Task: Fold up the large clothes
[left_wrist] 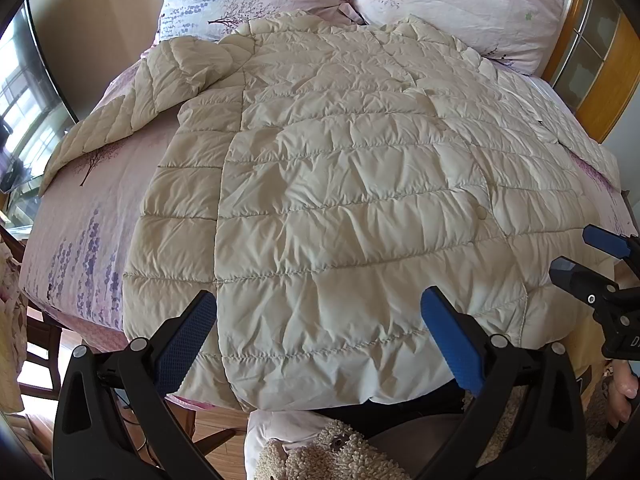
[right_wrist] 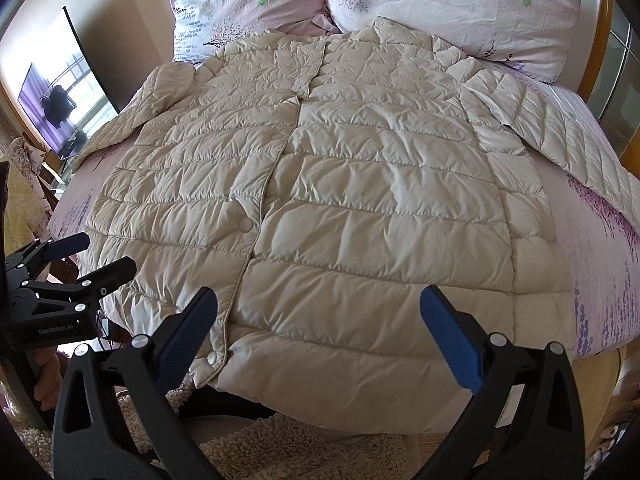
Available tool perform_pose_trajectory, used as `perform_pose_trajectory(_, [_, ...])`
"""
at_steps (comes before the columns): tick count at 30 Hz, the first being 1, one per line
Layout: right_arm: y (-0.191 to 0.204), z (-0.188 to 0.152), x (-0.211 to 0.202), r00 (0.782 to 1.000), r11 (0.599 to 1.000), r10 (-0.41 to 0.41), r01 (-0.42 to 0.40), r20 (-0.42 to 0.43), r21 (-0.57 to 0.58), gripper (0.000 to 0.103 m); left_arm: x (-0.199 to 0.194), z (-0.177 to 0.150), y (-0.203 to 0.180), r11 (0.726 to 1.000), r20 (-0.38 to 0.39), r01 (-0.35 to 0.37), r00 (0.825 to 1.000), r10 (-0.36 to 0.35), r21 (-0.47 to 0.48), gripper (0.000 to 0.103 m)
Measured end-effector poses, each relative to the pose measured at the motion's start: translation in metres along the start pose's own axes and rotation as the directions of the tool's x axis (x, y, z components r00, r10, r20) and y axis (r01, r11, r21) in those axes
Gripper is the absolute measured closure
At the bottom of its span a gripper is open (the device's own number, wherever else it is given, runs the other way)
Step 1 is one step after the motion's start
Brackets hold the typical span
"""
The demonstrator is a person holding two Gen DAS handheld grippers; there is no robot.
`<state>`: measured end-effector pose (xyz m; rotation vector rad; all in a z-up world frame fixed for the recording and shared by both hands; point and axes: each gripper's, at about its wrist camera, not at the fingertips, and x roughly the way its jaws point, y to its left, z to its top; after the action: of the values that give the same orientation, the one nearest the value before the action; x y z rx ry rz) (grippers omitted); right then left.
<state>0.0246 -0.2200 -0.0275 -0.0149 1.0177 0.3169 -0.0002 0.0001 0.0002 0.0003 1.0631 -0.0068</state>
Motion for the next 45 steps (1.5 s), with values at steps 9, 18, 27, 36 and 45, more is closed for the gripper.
perform_pose_trajectory(9, [0.0,-0.0001,0.0005,1.0,1.0,-0.002,0.002,-0.001,0.001,0.002,0.0,0.0,0.0,1.0,-0.001,0.001,1.0,-0.001,0.0,0.001])
perform_pose_trajectory(18, [0.0002,-0.0003,0.0009,1.0,1.0,-0.001,0.001,-0.001,0.001,0.002,0.0,0.0,0.0001,1.0,-0.001,0.002,1.0,-0.002,-0.001,0.001])
perform_pose_trajectory(27, [0.0006,-0.0005,-0.0002,1.0,1.0,-0.001,0.001,-0.001,0.002,0.002,0.0,-0.0001,0.0001,1.0,-0.001,0.002,1.0,-0.002,-0.002,0.001])
perform_pose_trajectory(36, [0.0001,-0.0004,0.0033,1.0,1.0,0.004,-0.004,-0.006,0.01,0.002,0.0,0.0,0.0001,1.0,-0.001,0.002,1.0,-0.002,-0.002,0.001])
perform_pose_trajectory(45, [-0.0002,-0.0009,0.0037,1.0,1.0,0.006,-0.006,-0.006,0.013,0.002,0.0,0.0,0.0002,1.0,-0.002,0.003,1.0,-0.003,-0.002,0.001])
